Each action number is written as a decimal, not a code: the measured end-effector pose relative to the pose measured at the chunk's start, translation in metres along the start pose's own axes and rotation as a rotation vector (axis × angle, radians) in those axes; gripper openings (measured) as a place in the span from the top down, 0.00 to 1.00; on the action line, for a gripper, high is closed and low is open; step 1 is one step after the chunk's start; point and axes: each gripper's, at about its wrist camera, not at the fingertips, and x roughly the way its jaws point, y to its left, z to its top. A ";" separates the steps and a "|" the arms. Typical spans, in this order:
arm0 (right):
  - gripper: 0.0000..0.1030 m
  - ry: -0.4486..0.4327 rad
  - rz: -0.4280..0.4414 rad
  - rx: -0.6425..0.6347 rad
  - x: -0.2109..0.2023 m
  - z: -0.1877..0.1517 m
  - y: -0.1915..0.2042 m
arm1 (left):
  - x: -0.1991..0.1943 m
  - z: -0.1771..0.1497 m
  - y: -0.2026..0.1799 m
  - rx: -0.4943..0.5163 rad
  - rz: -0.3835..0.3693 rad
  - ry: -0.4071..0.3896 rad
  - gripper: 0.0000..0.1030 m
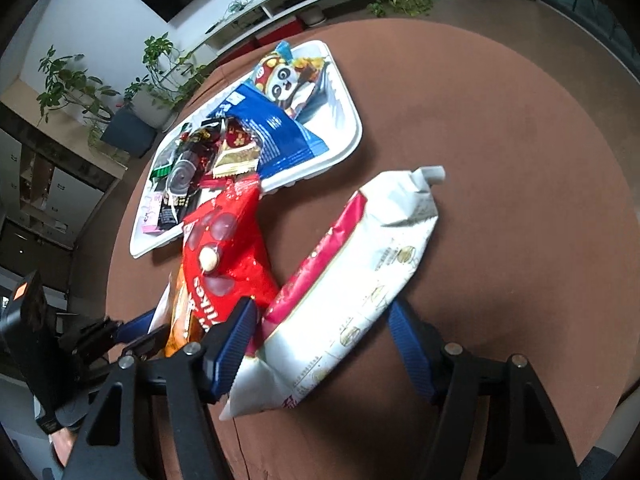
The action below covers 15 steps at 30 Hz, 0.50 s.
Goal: Organize snacks
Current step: 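Grasp the white wrapped bar with the left tool while the right tool grasps the white-red long packet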
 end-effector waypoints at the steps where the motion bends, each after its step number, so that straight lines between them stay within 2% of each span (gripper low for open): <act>1: 0.31 -0.002 -0.011 -0.009 0.000 0.001 0.001 | 0.000 0.000 0.000 -0.004 -0.003 -0.002 0.78; 9: 0.35 0.013 -0.103 -0.145 0.006 0.008 0.012 | -0.010 -0.008 0.005 -0.035 -0.017 -0.021 0.78; 15: 0.49 0.070 -0.189 -0.238 0.003 0.006 0.008 | -0.010 -0.011 0.008 -0.048 -0.025 -0.027 0.78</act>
